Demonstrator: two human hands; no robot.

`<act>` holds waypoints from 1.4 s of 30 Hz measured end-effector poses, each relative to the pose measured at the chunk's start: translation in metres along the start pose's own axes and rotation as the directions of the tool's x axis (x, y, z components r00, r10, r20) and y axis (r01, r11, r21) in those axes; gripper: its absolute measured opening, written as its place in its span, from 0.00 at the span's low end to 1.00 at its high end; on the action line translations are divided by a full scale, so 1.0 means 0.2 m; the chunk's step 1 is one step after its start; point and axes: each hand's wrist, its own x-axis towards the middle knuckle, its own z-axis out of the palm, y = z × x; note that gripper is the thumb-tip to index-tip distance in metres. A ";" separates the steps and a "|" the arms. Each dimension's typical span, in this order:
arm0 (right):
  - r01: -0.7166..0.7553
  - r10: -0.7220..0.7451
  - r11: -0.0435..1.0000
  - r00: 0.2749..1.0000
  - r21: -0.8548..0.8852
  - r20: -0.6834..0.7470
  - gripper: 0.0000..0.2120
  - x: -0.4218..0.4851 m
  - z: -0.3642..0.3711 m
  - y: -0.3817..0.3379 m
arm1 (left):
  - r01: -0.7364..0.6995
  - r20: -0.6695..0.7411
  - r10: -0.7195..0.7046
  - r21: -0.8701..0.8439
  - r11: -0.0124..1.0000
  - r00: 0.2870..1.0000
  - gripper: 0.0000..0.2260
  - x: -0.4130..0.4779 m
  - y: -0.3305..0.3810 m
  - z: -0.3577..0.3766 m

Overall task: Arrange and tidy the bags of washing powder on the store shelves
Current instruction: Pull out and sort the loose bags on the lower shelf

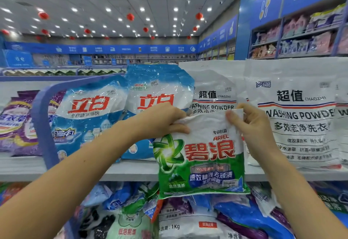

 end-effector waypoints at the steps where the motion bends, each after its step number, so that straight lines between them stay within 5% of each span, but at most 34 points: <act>1: 0.010 -0.010 1.000 1.000 -0.002 -0.002 0.08 0.01 0.01 -0.01 | 0.015 -0.026 -0.015 -0.002 1.000 1.000 0.18 0.00 0.00 0.00; 5: 0.021 -0.022 0.999 0.999 -0.045 -0.028 0.05 0.03 0.07 -0.02 | 0.045 -0.160 -0.049 -0.030 0.999 0.986 0.20 -0.03 -0.02 0.01; 9: 0.053 -0.061 0.984 0.997 -0.171 -0.042 0.07 0.08 0.13 -0.06 | 0.054 -0.228 -0.111 -0.243 0.969 0.967 0.16 -0.08 -0.07 0.01; 14: 0.103 -0.113 0.969 0.993 -0.223 -0.029 0.14 0.12 0.23 -0.08 | 0.079 -0.139 -0.183 -0.544 0.835 0.973 0.09 -0.25 -0.17 0.01; 17: 0.101 -0.102 0.970 0.995 -0.220 0.010 0.12 0.12 0.30 -0.07 | 0.159 -0.090 -0.243 -0.535 0.830 0.966 0.14 -0.38 -0.21 0.02; 20: 0.052 -0.046 0.991 0.997 -0.121 0.054 0.06 0.11 0.38 -0.04 | 0.182 -0.189 -0.282 -0.417 0.890 0.941 0.15 -0.50 -0.23 -0.01; 23: -0.019 0.019 1.000 0.998 -0.008 0.065 0.06 0.11 0.50 -0.03 | 0.199 -0.397 -0.386 -0.436 0.878 0.832 0.11 -0.65 -0.27 -0.05; 26: -0.023 0.019 0.999 0.993 0.028 0.116 0.07 0.10 0.71 -0.07 | 0.217 -0.527 -0.585 -0.601 0.769 0.616 0.10 -0.84 -0.29 0.01; 29: 0.058 -0.052 0.998 0.981 -0.029 0.187 0.11 0.06 0.97 -0.13 | 0.120 -0.396 -0.839 -0.876 0.467 0.373 0.09 -1.05 -0.31 0.14; 31: 0.105 -0.091 0.993 0.967 -0.048 0.237 0.14 0.02 1.16 -0.16 | -0.037 -0.242 -0.931 -0.970 0.241 0.272 0.14 -1.22 -0.33 0.23; 34: 0.073 -0.078 0.997 0.960 0.027 0.270 0.16 -0.04 1.44 -0.18 | -0.279 0.000 -0.953 -0.956 -0.089 0.304 0.34 -1.47 -0.35 0.37; 37: -0.067 0.015 0.982 0.959 0.174 0.283 0.14 -0.11 1.75 -0.20 | -0.208 0.148 -0.946 -0.955 -0.213 0.287 0.41 -1.72 -0.37 0.48; 40: -0.145 0.053 0.954 0.944 0.263 0.327 0.16 -0.20 2.09 -0.22 | 0.054 0.087 -0.972 -0.996 -0.077 0.219 0.42 -2.03 -0.50 0.51; 42: -0.162 0.052 0.944 0.934 0.289 0.354 0.17 -0.24 2.29 -0.23 | 0.095 0.053 -0.983 -0.995 -0.036 0.177 0.31 -2.23 -0.61 0.46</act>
